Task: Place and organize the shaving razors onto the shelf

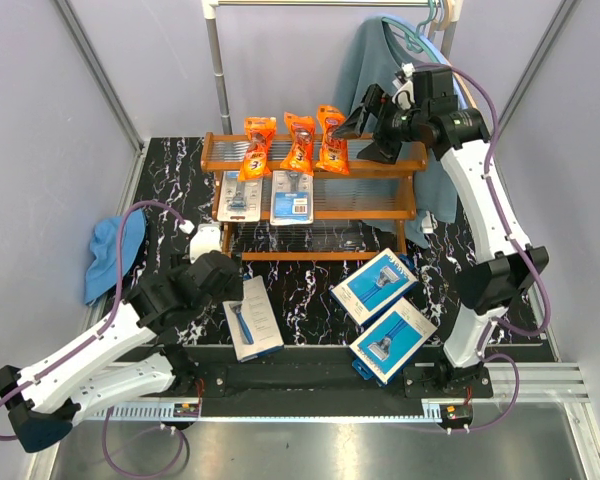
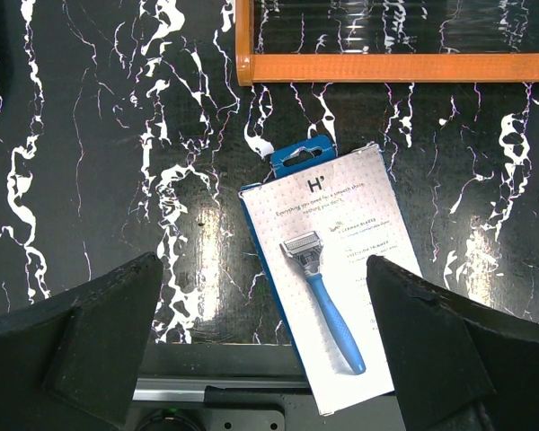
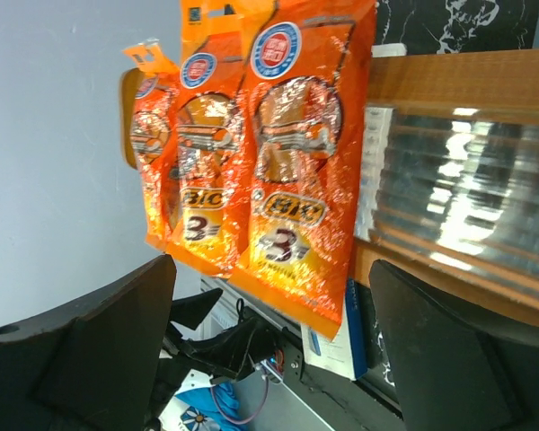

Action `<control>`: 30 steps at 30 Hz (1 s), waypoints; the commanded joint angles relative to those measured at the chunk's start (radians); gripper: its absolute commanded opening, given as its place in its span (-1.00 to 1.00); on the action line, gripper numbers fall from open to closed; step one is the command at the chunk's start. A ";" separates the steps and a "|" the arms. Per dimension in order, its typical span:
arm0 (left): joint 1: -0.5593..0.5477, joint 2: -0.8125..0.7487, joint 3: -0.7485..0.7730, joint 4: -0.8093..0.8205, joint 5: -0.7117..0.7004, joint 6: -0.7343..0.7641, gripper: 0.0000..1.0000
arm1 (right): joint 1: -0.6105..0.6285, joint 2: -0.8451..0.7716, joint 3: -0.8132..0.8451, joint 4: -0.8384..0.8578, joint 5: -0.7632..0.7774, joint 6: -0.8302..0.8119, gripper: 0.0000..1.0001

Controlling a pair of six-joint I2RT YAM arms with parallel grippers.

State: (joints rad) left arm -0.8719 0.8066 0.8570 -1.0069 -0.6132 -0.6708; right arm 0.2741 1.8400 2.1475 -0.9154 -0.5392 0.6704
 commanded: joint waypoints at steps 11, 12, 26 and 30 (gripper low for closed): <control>0.002 0.035 0.002 0.042 0.030 -0.013 0.98 | 0.007 -0.134 -0.024 0.029 -0.002 0.015 0.99; 0.002 0.045 -0.001 0.048 0.047 -0.019 0.98 | 0.011 -0.156 -0.038 0.029 -0.004 0.014 0.99; 0.091 0.033 -0.125 0.074 0.188 -0.177 0.98 | 0.273 -0.559 -0.661 0.242 0.125 0.116 0.99; 0.212 -0.020 -0.179 0.099 0.306 -0.243 0.98 | 0.385 -0.639 -0.921 0.421 0.131 0.188 1.00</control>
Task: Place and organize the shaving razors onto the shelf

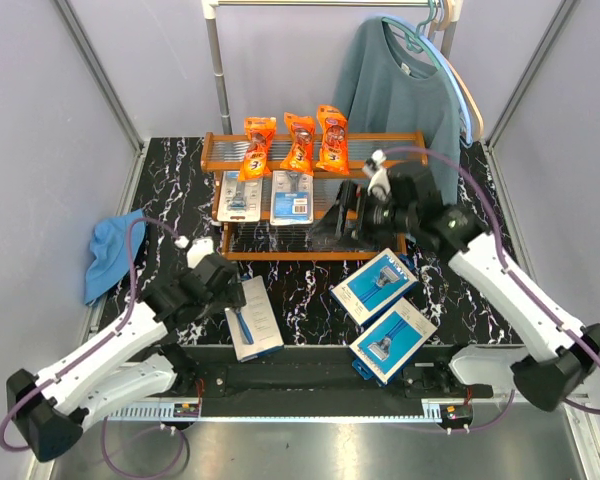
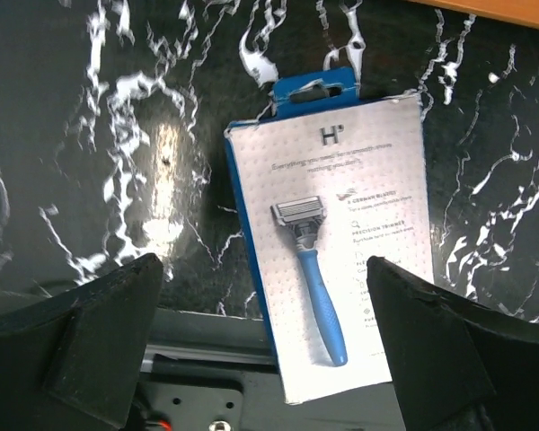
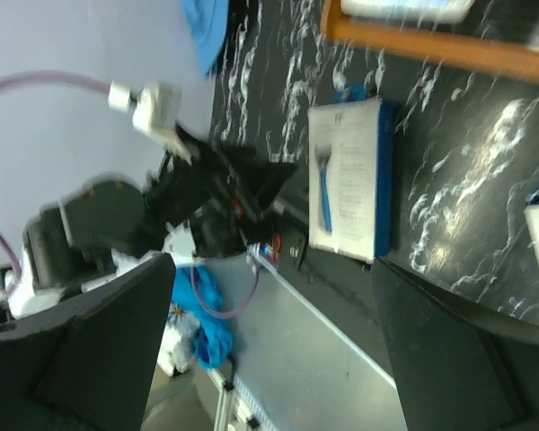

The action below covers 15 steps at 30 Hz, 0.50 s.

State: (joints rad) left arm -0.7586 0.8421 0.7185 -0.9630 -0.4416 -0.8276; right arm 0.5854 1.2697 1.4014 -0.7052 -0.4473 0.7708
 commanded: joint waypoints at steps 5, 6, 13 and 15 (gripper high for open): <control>0.199 -0.061 -0.151 0.159 0.297 -0.117 0.98 | 0.263 -0.061 -0.393 0.448 0.097 0.195 0.99; 0.205 -0.051 -0.159 0.170 0.317 -0.125 0.98 | 0.284 -0.049 -0.453 0.485 0.102 0.209 0.99; 0.214 -0.008 -0.250 0.283 0.392 -0.146 0.98 | 0.404 0.098 -0.616 0.694 0.147 0.274 0.99; 0.214 0.000 -0.281 0.323 0.411 -0.145 0.98 | 0.413 0.140 -0.680 0.832 0.151 0.309 0.99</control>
State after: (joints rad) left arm -0.5510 0.8288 0.4839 -0.7589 -0.1093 -0.9520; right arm 0.9791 1.3655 0.7982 -0.1467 -0.3443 1.0054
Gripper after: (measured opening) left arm 0.988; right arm 0.993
